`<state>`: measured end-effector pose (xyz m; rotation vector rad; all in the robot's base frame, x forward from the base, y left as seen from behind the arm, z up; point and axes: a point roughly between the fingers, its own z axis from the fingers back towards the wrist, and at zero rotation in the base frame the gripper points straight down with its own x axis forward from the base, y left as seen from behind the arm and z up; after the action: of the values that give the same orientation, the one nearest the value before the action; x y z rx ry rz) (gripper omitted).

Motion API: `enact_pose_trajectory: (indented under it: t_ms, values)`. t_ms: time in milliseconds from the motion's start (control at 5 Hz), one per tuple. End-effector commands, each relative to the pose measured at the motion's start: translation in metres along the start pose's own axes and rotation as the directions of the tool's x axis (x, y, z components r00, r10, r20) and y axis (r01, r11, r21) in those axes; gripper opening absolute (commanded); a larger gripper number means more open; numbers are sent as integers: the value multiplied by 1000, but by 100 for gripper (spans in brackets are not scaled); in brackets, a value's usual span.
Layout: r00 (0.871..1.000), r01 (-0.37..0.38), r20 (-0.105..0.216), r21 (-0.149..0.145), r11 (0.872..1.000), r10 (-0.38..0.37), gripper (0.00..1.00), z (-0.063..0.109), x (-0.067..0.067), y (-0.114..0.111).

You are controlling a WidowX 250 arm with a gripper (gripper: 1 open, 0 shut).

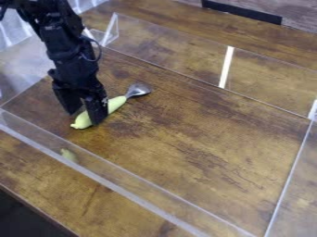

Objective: Move the green spoon to the right

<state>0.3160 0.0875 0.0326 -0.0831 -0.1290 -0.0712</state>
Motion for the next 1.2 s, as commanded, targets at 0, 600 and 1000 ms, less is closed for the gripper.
enact_pose_trajectory:
  t_ms: [0, 600, 1000]
  values:
    - [998, -10, 61, 18, 1000, 8, 100, 13, 12, 12]
    - [998, -17, 63, 5, 1000, 17, 100, 14, 18, 21]
    - [998, -24, 56, -7, 1000, 24, 100, 13, 18, 24]
